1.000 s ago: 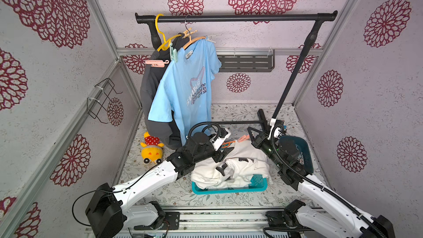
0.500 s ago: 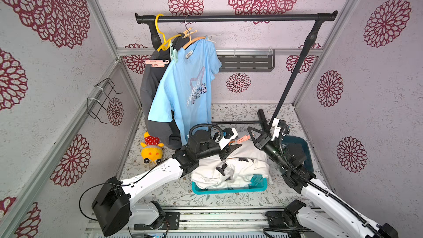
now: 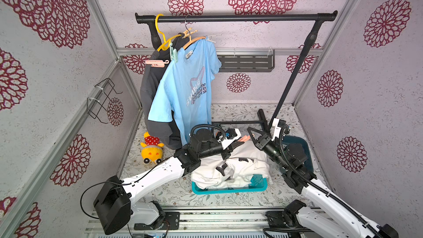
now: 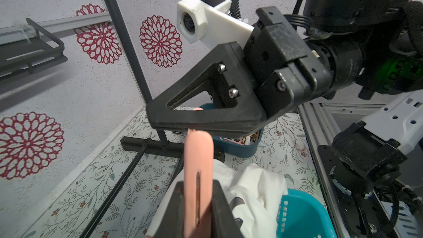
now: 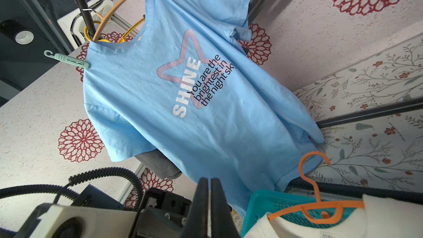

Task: Use clothespins to secure the t-shirt on both sides of the hanger
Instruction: Open the clothespin.

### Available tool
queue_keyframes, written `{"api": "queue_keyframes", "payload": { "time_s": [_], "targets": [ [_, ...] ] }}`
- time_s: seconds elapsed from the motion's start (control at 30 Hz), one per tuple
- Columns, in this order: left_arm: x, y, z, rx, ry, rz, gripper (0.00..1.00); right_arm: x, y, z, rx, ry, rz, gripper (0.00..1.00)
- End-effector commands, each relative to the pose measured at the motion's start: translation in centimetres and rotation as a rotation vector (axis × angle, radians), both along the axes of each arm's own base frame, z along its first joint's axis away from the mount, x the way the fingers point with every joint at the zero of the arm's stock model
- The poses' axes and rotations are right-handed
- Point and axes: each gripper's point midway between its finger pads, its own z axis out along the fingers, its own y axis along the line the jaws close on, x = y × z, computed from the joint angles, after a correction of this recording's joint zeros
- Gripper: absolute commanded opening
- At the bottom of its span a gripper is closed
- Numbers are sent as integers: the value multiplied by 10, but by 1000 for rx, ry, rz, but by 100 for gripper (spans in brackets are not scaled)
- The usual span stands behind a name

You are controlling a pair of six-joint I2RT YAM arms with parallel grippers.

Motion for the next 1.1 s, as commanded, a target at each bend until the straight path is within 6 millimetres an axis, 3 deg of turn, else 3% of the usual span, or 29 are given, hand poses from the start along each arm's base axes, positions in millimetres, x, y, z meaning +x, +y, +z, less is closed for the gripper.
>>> {"api": "queue_keyframes", "payload": {
  "time_s": [0.0, 0.07, 0.13, 0.33, 0.57, 0.8, 1.07],
  "targets": [
    [0, 0, 10, -2, -23, 20, 4, -8, -6, 29, 47, -56, -10, 29],
    [8, 4, 11, -2, -19, 72, 2, -6, -8, 26, 33, -42, -23, 48],
    [15, 7, 11, 8, -13, 113, 0, -4, -6, 22, 18, -21, -25, 59],
    [20, 5, 7, 51, 16, 143, 0, -2, 13, 20, -20, -16, 21, 73],
    [21, 6, 5, 59, 29, 159, 0, 7, 21, 16, -46, -6, 5, 67],
    [25, 8, -7, 102, 48, 182, 0, 12, 24, 16, -79, -14, -23, 53],
    [26, 10, -4, 97, 45, 195, 0, 14, 36, 13, -91, -3, 9, 57]
  ]
}}
